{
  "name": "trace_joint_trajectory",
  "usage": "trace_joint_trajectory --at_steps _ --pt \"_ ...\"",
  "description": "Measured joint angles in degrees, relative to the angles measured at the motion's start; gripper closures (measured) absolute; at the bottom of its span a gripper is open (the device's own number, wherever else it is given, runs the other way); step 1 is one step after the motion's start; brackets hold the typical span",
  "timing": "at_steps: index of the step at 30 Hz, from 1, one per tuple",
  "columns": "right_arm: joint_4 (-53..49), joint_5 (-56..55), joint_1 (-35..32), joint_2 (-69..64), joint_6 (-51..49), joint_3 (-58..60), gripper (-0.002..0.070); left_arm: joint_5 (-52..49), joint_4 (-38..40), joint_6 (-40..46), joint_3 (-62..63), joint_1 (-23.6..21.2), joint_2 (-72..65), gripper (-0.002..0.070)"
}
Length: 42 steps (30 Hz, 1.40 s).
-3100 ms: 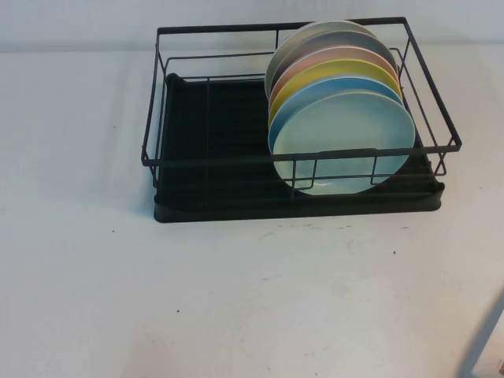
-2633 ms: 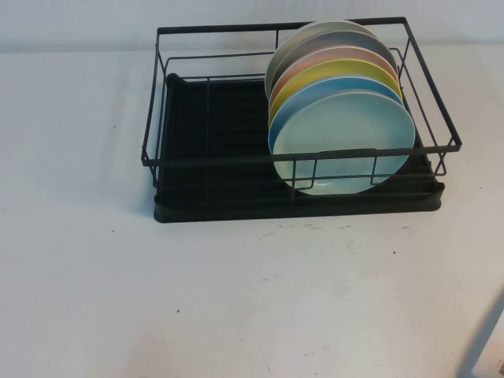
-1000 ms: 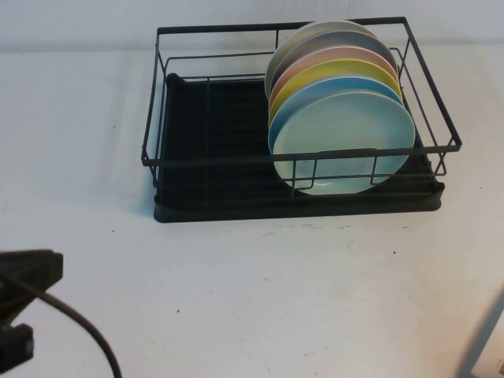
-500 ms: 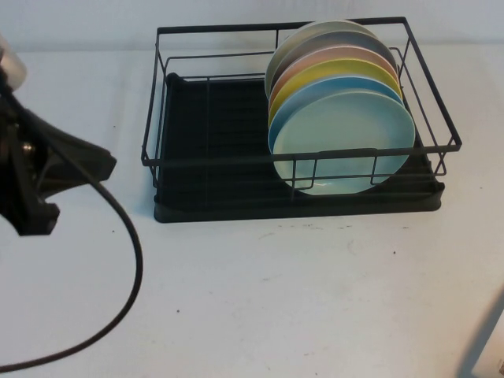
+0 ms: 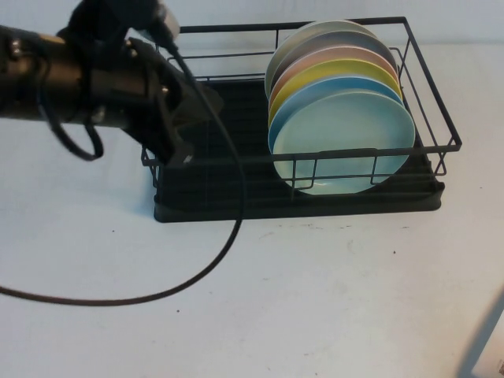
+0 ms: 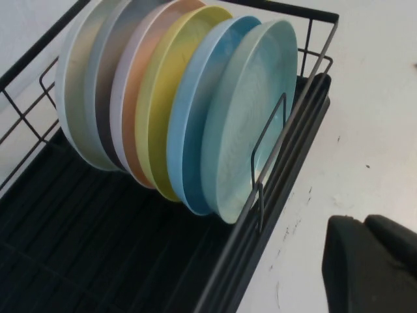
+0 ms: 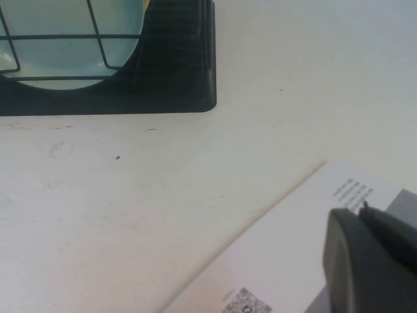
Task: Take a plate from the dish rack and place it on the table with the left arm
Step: Grasp the plate from the shelf
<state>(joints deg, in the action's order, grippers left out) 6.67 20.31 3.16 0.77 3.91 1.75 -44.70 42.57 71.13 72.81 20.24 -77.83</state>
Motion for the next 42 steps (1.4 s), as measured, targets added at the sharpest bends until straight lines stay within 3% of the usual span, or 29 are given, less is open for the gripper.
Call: trace_joint_trajectory --at_steps 4,10,13,22,42 --pt "0.00 0.00 0.00 0.00 0.00 0.00 0.0694 1.55 -0.13 0.00 3.70 2.27 -6.17 0.0641" --pt "0.00 0.00 0.00 0.00 0.00 0.00 0.0694 2.15 -1.50 0.59 9.91 5.95 -14.80 0.0407" --pt "0.00 0.00 0.00 0.00 0.00 0.00 0.0694 2.86 -1.63 1.35 12.08 7.99 -18.47 0.0353" --pt "0.00 0.00 0.00 0.00 0.00 0.00 0.0694 12.78 -1.67 3.49 13.68 12.61 -25.63 0.0333" --pt "0.00 0.00 0.00 0.00 0.00 0.00 0.0694 21.82 -1.30 3.71 13.76 12.84 -28.01 0.0331"
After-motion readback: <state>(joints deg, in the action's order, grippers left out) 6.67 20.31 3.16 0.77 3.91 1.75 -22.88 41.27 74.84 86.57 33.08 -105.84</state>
